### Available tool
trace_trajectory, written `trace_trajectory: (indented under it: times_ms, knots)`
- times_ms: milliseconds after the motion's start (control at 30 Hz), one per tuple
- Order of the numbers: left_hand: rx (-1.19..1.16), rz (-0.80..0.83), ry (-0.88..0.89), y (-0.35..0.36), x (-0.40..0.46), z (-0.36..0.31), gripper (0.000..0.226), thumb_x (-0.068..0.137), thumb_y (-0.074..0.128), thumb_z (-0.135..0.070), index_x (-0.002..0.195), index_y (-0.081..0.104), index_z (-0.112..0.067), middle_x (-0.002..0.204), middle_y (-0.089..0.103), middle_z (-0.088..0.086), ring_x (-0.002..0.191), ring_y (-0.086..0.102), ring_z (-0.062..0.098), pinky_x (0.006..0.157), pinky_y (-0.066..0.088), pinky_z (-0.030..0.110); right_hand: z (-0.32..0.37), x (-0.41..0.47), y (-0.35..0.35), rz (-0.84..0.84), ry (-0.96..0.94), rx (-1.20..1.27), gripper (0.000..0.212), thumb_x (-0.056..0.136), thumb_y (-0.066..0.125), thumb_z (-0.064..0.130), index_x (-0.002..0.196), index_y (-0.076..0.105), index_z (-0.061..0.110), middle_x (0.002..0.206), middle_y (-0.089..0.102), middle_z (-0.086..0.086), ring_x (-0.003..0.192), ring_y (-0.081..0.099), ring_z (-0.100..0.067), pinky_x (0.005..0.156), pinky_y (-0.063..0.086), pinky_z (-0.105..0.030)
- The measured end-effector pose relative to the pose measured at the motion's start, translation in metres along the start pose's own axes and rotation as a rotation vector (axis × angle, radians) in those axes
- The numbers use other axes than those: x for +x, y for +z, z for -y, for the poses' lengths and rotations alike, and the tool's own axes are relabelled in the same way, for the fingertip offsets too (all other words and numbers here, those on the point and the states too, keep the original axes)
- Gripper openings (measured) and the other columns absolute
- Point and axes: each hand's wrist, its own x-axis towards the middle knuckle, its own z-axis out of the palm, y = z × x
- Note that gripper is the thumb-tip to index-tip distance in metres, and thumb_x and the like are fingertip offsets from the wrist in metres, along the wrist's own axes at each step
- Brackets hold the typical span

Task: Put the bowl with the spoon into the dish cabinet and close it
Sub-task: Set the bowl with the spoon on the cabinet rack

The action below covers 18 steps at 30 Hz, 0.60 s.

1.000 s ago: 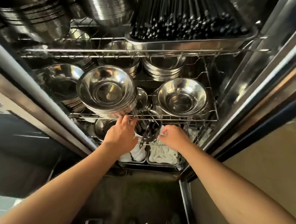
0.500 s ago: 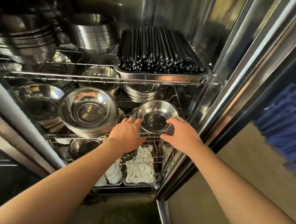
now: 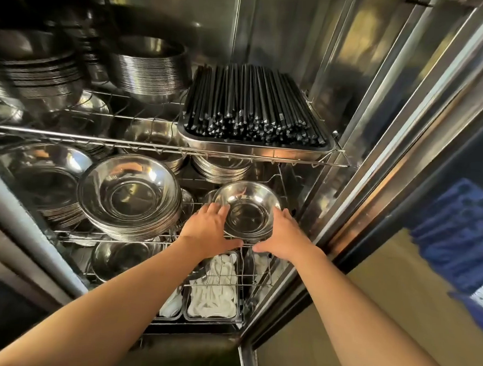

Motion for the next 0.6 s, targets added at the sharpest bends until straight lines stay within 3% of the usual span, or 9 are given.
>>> trace_trajectory:
  times_ms: [133,233,600]
  knots:
    - [-0.01,-0.039,-0.002,0.002,0.001,0.003,0.108,0.072,0.052,-0.083,0.154,0.021,-0.019,0.152,0.04,0.007,0.14,0.037,0.027,0.11,0.042,0.044,0.001,0.003,0.0,-0.058,-0.03,0.028,0.121,0.065,0.091,0.04,0.158,0.016,0.019,0.157,0.033,-0.014,0.145,0.032,-0.032,0.115,0.035,-0.054]
    - [-0.007,-0.048,0.001,0.002,-0.001,0.005,0.106,0.073,0.054,-0.081,0.154,0.022,-0.019,0.152,0.041,0.007,0.138,0.04,0.027,0.11,0.042,0.042,0.002,0.003,0.0,-0.068,-0.046,0.02,0.113,0.064,0.091,0.042,0.154,0.026,0.019,0.143,0.045,-0.011,0.135,0.043,-0.029,0.111,0.041,-0.049]
    - [-0.049,-0.09,-0.058,0.005,-0.025,0.027,0.102,0.077,0.06,-0.073,0.154,0.021,-0.019,0.153,0.039,0.006,0.138,0.039,0.027,0.109,0.043,0.042,0.019,-0.004,0.02,-0.092,-0.111,0.024,0.105,0.067,0.089,0.043,0.151,0.032,0.019,0.142,0.05,-0.008,0.134,0.044,-0.026,0.109,0.038,-0.044]
